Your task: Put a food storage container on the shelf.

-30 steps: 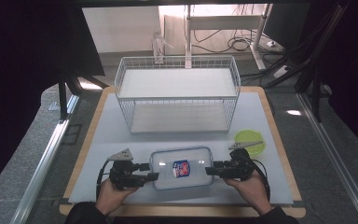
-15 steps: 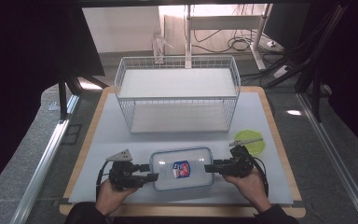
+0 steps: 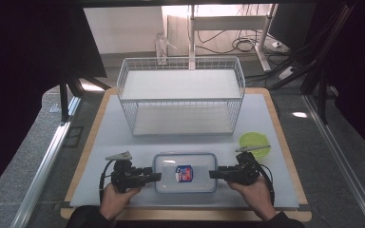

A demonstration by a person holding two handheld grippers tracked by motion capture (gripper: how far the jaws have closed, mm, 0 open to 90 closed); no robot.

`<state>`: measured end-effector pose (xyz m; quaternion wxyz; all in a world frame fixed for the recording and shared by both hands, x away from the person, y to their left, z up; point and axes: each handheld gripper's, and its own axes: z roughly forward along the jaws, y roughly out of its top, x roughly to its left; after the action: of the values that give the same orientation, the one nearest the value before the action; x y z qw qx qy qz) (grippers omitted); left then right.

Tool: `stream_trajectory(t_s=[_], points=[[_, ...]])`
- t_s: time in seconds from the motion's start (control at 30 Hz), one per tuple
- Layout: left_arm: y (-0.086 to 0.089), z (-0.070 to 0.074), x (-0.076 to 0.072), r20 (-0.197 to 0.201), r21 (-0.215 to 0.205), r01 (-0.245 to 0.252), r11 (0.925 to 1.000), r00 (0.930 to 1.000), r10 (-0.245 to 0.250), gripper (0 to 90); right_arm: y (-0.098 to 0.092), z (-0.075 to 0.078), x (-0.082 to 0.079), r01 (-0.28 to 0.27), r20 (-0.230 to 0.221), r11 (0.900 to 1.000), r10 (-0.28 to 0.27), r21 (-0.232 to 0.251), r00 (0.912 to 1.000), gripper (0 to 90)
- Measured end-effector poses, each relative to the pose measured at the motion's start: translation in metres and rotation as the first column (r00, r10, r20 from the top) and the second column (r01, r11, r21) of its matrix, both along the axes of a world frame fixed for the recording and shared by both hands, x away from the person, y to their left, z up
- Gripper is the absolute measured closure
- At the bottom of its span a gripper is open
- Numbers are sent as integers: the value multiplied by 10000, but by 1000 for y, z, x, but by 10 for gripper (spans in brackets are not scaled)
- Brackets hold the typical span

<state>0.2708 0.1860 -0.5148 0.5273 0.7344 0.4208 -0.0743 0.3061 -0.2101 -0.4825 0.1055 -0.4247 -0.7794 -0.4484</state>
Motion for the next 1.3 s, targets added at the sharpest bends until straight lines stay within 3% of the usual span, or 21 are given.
stream_trajectory(t_s=[0.07,0.2,0.43,0.6,0.9,1.3], points=[[0,2,2,-37,74,-107,9999,9999,107,492,4,2,-2,61,339,9999,-55,-159,9994,542],[-1,3,4,-8,154,-154,9998,9999,154,492,4,4,-1,159,467,9998,-155,-81,9988,545],[0,19,8,459,56,-187,9998,9988,184,499,1,16,2,313,871,9986,-349,433,9956,545],[1,29,13,712,125,-186,9997,9973,177,499,2,22,5,328,1069,9983,-378,483,9936,545],[5,58,22,1315,235,-297,9993,9910,264,499,6,48,15,299,1752,9976,-405,629,9837,543],[10,84,34,1633,188,-450,9988,9857,414,500,11,73,31,236,2187,9963,-413,830,9749,543]])
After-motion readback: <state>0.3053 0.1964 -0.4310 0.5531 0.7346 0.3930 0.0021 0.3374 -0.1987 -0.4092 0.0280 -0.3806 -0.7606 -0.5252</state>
